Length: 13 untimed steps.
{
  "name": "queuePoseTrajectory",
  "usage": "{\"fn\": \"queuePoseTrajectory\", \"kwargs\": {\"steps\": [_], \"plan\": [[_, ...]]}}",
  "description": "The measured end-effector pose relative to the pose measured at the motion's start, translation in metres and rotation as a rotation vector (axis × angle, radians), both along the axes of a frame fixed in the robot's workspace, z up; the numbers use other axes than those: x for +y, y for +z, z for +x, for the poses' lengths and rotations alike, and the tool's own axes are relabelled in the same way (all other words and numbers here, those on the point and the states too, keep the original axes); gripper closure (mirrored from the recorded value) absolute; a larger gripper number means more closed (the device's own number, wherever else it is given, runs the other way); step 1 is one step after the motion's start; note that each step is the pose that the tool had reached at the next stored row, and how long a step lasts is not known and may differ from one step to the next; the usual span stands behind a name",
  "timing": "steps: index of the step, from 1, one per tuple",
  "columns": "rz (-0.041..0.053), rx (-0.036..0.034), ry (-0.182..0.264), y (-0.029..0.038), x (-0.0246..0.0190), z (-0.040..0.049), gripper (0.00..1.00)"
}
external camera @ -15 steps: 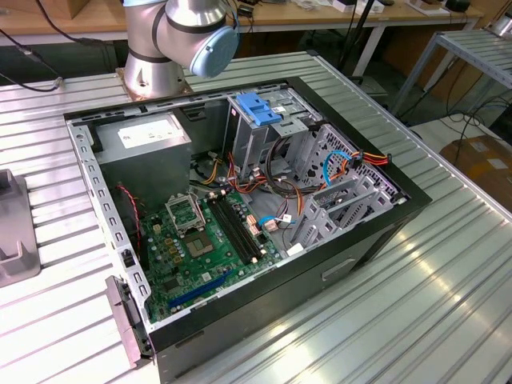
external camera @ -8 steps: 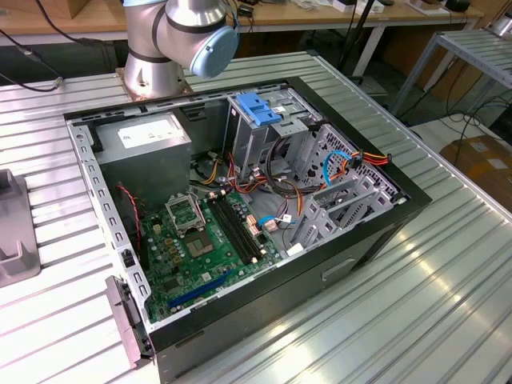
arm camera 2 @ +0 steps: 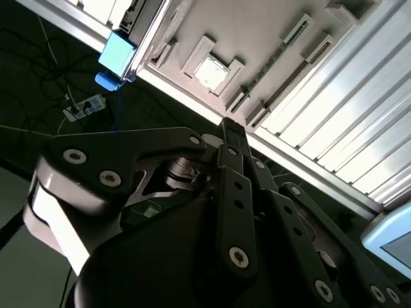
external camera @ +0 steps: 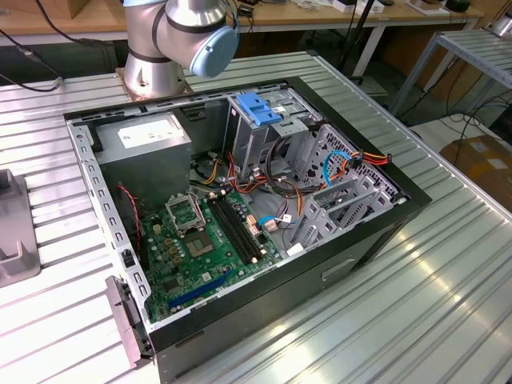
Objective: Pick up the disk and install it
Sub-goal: 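Pick up the disk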
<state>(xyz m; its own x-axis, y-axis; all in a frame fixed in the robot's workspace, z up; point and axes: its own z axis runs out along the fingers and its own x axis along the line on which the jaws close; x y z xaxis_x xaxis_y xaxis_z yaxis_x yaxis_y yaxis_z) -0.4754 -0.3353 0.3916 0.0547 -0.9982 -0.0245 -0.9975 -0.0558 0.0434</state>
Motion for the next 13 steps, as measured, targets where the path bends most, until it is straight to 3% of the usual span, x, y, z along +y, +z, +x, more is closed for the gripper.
{"fn": "queuePoseTrajectory", "kwargs": {"steps": [13], "plan": [[0.0000,0.0000,0.109,0.0000,0.0000,0.0000,0.90]]}}
